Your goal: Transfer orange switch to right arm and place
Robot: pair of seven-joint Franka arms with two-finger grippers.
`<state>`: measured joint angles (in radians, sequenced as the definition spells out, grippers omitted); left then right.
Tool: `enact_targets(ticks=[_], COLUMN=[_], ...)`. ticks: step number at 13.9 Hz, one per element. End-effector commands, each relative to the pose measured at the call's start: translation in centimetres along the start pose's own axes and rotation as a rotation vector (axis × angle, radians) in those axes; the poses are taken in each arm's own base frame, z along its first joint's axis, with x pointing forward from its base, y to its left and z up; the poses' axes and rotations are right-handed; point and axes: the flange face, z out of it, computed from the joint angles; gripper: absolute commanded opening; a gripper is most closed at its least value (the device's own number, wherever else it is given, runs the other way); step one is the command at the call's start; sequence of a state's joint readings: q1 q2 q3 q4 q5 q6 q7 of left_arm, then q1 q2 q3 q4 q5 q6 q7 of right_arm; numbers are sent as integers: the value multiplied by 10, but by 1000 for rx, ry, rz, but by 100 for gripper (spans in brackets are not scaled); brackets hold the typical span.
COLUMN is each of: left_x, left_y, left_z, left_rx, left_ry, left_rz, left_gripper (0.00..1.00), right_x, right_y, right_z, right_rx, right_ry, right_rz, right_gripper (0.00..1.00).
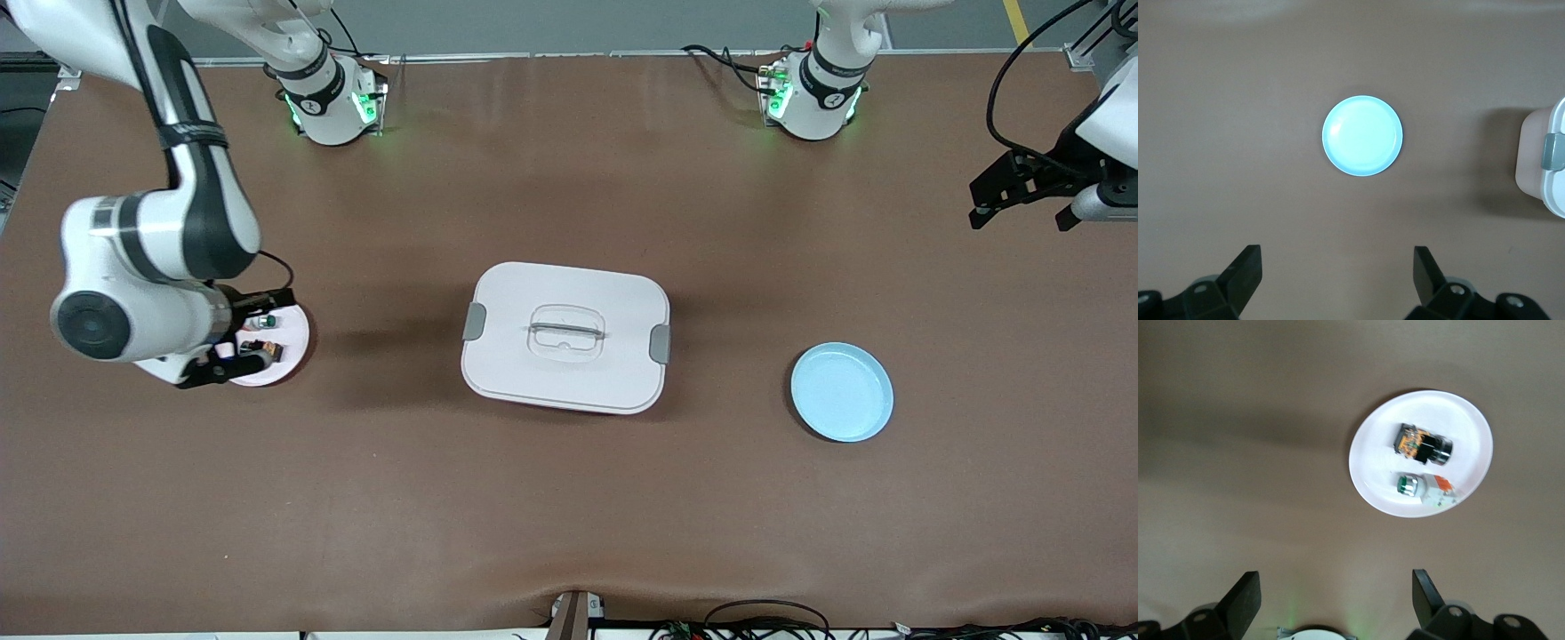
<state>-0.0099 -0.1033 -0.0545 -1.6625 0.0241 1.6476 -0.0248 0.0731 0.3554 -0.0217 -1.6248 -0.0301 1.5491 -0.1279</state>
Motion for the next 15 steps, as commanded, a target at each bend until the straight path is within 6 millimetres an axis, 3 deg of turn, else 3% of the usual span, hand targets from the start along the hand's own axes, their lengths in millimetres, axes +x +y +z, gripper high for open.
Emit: enact_targets(ticks=[1, 6, 10, 12, 15], left_x=[-2, -5, -5, -5, -5], left_y=[2, 7, 6, 4, 4], left_z=[-8, -9, -9, -9, -9], left_rx=[-21, -23, -23, -23, -23], left_ry=[-1, -21, -21, -21, -21], left_rz=[-90, -77, -69, -72, -72], left_gripper=[100, 100, 100, 100, 100], right_x=[-14, -36, -48, -58, -62], right_y=[20, 41, 38, 39, 41], right_z=[-36, -69, -90, -115, -120], right_rx=[54, 87, 91, 116, 109], right_ry=[13, 32, 69, 76, 67], right_rz=[54, 105, 213, 235, 236], right_gripper=[100, 100, 100, 100, 100])
